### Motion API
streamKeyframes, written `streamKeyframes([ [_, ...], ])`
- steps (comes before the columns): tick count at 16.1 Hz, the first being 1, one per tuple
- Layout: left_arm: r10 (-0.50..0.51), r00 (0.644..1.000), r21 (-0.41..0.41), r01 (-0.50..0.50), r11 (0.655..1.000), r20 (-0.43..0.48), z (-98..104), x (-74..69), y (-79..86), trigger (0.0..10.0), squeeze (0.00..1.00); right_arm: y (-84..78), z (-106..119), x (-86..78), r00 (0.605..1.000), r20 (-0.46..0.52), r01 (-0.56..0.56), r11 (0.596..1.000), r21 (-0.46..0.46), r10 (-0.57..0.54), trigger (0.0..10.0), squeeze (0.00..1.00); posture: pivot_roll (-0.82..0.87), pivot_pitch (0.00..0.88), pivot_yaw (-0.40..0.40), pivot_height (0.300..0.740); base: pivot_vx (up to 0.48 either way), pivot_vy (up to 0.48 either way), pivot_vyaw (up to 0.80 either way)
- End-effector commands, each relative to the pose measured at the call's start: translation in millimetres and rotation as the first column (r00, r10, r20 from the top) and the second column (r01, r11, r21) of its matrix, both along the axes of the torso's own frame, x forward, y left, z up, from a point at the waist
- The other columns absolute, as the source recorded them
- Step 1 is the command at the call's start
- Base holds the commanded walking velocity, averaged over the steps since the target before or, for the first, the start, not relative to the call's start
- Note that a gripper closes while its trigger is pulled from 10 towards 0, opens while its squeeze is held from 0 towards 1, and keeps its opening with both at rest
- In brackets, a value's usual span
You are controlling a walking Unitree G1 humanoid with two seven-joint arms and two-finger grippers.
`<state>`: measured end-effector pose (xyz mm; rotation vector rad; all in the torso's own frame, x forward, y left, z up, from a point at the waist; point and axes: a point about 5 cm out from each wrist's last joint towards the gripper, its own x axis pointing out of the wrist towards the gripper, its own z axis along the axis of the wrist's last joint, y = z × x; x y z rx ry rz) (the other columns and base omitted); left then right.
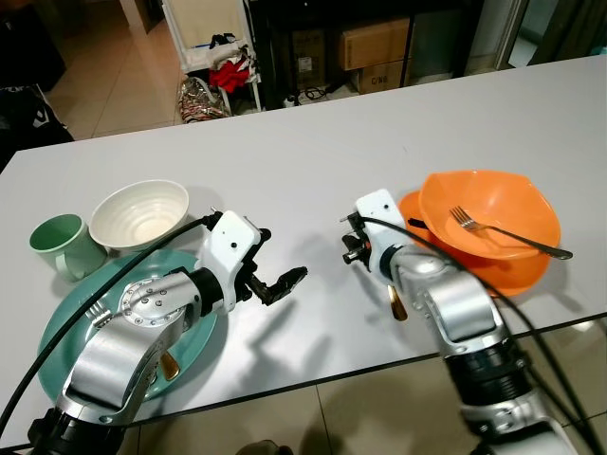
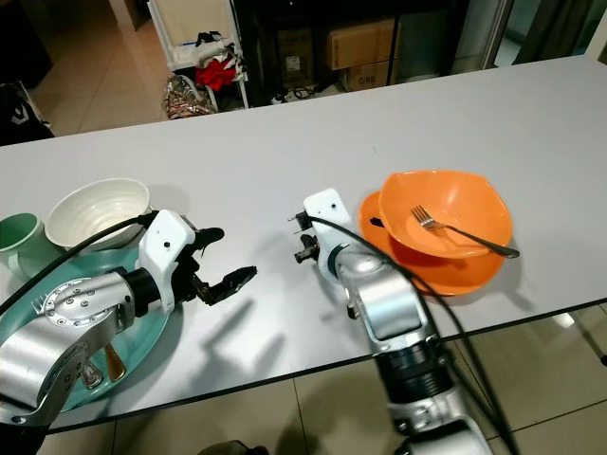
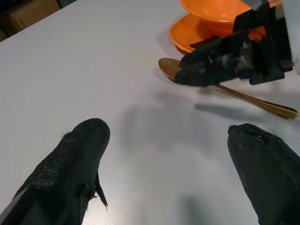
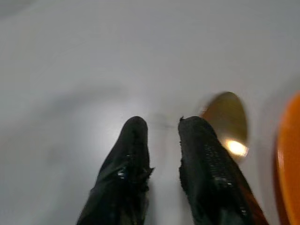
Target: Setting the table
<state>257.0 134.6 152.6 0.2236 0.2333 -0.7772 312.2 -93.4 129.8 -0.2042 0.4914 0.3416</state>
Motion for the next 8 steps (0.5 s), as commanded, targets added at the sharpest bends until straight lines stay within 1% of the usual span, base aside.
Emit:
streamKeyframes([
  [1, 0.003, 1.0, 0.021, -0.003, 1.0, 0.01, 2, -3.1, 3.8, 10.0, 0.0, -6.7, -2, -0.1, 0.994, 0.011, 0.104, 0.994, 0.028, -0.104, 10.0, 1.0, 0.04, 0.0, 0.114, 0.74, 0.0, 0.0, 0.0],
  [2, 0.004, 1.0, 0.026, -0.004, 1.0, 0.008, 2, -4.8, 5.8, 10.0, 0.0, -8.4, -4, -1.7, 0.989, 0.005, 0.145, 0.989, 0.042, -0.145, 10.0, 1.0, 0.04, 0.0, 0.116, 0.74, 0.0, 0.0, 0.0],
  [4, 0.005, 1.0, 0.029, -0.005, 1.0, 0.008, 4, -6.9, 8.8, 10.0, 0.0, -13.5, -10, -2.6, 0.981, 0.011, 0.195, 0.98, 0.036, -0.196, 10.0, 1.0, 0.05, 0.0, 0.118, 0.74, 0.0, 0.0, 0.0],
  [6, 0.003, 1.0, 0.031, -0.003, 1.0, 0.012, 6, -8.5, 10.2, 10.0, 0.0, -11.1, -18, -5.8, 0.977, -0.033, 0.213, 0.974, 0.081, -0.211, 10.0, 1.0, 0.06, 0.0, 0.118, 0.74, 0.0, 0.0, 0.0],
  [8, -0.005, 1.0, 0.019, 0.005, 1.0, 0.017, 8, -10.2, 10.1, 10.0, 0.0, -7.3, -18, -6.7, 0.976, -0.028, 0.216, 0.973, 0.082, -0.214, 10.0, 1.0, 0.06, 0.0, 0.118, 0.74, 0.0, 0.0, 0.0],
])
